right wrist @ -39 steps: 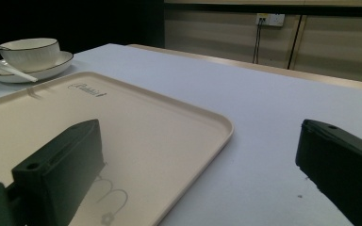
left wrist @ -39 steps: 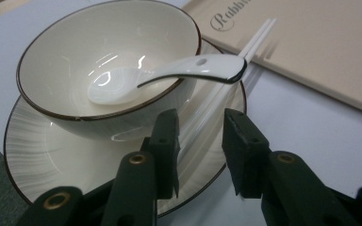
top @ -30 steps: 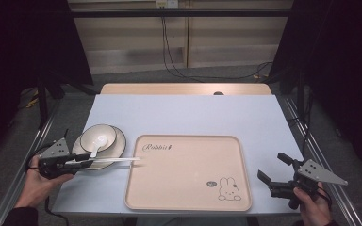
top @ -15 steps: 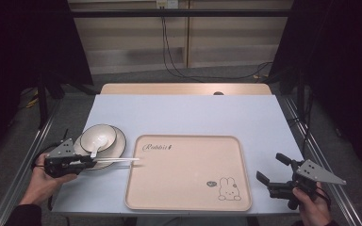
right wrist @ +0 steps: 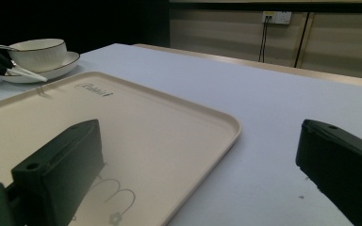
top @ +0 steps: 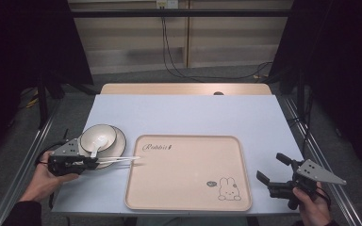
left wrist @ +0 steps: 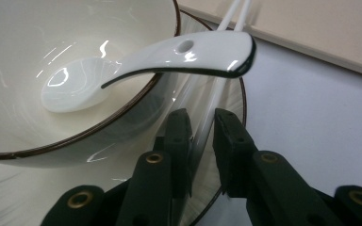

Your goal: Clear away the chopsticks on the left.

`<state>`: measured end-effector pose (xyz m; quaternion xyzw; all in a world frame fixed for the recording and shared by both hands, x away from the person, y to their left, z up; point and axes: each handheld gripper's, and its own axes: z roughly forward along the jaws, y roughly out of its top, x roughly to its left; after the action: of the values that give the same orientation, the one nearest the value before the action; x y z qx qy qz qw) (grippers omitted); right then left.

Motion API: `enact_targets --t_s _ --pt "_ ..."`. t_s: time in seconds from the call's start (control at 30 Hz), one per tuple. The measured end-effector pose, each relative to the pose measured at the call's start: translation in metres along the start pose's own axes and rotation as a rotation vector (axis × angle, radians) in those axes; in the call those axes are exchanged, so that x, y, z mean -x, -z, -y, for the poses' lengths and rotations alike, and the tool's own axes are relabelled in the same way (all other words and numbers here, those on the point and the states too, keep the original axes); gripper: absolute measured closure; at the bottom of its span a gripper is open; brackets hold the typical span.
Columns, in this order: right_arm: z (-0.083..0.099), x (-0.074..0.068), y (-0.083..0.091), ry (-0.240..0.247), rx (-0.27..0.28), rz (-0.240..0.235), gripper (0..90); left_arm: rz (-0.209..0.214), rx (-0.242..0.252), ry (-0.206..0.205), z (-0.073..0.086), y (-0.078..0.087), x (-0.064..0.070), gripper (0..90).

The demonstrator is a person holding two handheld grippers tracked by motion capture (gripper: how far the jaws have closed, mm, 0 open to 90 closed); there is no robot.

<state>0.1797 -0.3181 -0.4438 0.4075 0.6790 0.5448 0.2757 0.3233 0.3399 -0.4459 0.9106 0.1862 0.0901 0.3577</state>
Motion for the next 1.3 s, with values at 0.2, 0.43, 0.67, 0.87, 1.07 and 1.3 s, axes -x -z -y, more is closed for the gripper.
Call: enact_targets --t_s 0.2,0.43,0.67,0.87,1.07,1.3 --pt "0.000 0.000 0.000 -0.004 0.004 0.002 0.8 0.022 -0.008 0.006 0.000 -0.003 -0.002 78.7" --pt "0.000 0.001 0.000 0.001 0.003 0.003 0.9 0.062 -0.019 0.021 -0.002 -0.006 -0.004 84.0" --pt "0.000 0.000 0.000 -0.007 0.006 0.010 0.8 0.060 -0.020 0.072 -0.002 -0.005 -0.004 84.2" --pt "0.000 0.000 0.000 -0.009 0.007 0.009 0.8 0.057 -0.014 0.122 -0.003 0.000 -0.001 84.4" --pt "0.000 0.000 0.000 -0.011 0.005 0.000 0.8 0.057 0.013 0.153 -0.007 0.006 0.008 84.5" --pt "-0.001 0.000 0.000 -0.005 0.007 -0.002 0.8 0.011 0.062 0.224 -0.012 0.015 0.022 84.5"
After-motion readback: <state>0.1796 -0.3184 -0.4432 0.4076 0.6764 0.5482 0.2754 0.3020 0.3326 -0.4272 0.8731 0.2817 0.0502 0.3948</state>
